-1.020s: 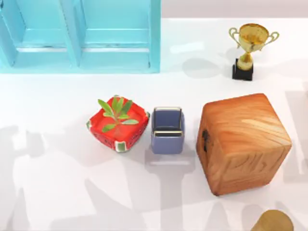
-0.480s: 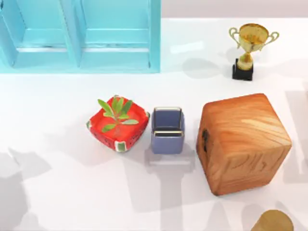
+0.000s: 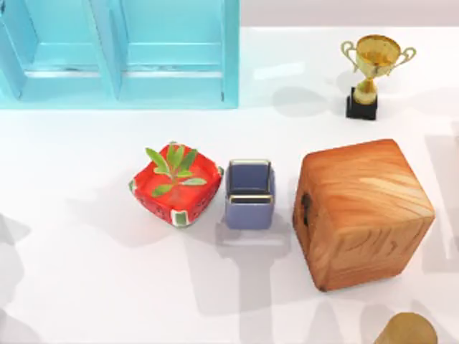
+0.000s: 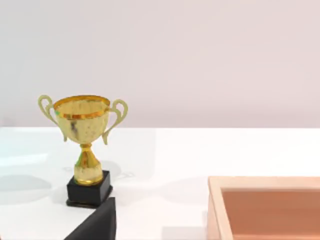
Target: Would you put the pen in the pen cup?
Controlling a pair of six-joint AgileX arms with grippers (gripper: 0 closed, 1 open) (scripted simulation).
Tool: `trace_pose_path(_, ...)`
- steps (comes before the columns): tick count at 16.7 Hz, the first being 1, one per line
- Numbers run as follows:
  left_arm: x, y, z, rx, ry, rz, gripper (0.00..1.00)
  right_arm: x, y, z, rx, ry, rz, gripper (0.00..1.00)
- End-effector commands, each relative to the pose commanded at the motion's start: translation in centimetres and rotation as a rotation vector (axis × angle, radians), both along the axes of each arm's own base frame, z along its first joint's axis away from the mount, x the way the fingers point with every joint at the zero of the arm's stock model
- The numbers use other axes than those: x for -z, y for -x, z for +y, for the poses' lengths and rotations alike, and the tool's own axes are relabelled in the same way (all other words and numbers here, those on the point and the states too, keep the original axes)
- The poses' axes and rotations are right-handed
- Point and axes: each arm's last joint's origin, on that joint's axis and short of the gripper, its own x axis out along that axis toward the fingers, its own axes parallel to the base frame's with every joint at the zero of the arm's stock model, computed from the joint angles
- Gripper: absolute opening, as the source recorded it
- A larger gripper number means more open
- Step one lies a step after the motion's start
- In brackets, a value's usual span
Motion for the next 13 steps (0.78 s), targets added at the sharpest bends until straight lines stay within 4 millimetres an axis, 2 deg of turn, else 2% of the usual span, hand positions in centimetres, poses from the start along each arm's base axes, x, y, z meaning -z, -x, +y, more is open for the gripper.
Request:
trace_pose_path(4,-0.1,0.0,-0.4,0.003,-0.003,-0.001,1.00,0.0,0.0,0.0,0.000,0.000,0.000,1.00)
trace_pose_path(7,0.2,-0.1,-1.9,0.001,0.000,0.000,1.00,0.0,0.0,0.0,0.000,0.000,0.000,1.00)
trace_pose_path(13,3.4,-2.4,-4.2,0.005,0.003,0.002,1.00,0.0,0.0,0.0,0.000,0.000,0.000,1.00)
